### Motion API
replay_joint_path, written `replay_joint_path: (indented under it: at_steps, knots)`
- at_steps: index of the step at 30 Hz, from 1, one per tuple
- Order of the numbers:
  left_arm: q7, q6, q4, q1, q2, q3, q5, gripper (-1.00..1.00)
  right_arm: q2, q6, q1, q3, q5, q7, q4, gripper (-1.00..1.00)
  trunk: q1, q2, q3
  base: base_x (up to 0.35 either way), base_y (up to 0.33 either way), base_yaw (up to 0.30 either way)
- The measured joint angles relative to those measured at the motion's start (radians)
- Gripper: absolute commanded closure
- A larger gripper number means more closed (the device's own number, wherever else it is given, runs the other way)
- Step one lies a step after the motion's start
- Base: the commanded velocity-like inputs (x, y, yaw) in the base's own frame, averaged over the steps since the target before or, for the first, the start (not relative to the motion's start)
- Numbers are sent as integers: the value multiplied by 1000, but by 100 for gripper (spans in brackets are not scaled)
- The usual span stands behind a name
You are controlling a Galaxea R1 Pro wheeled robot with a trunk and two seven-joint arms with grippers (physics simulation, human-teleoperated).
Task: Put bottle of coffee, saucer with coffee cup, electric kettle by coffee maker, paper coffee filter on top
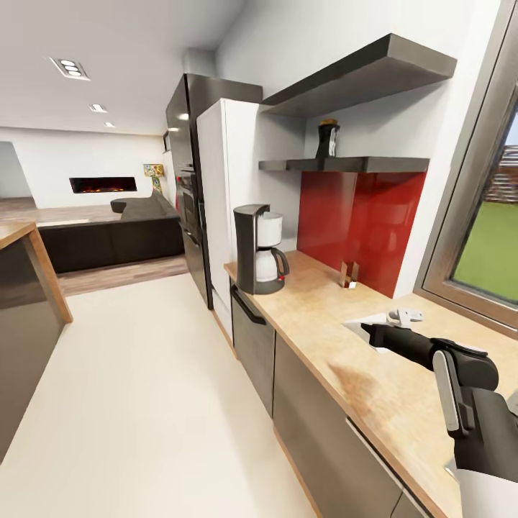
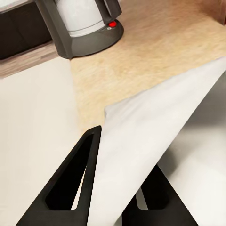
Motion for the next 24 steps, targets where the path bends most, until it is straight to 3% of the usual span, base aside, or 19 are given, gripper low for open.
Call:
replay_joint_path:
  at_steps: [12, 24]
  knots:
    - [0, 0, 0, 0, 0, 0, 0, -100, 0, 0, 0, 2, 0, 0, 0, 100, 0, 0, 0, 18, 36, -217]
    - [0, 1, 0, 0, 0, 0, 0, -100, 0, 0, 0, 2, 0, -1, 0, 100, 0, 0, 0, 105, 157, -30]
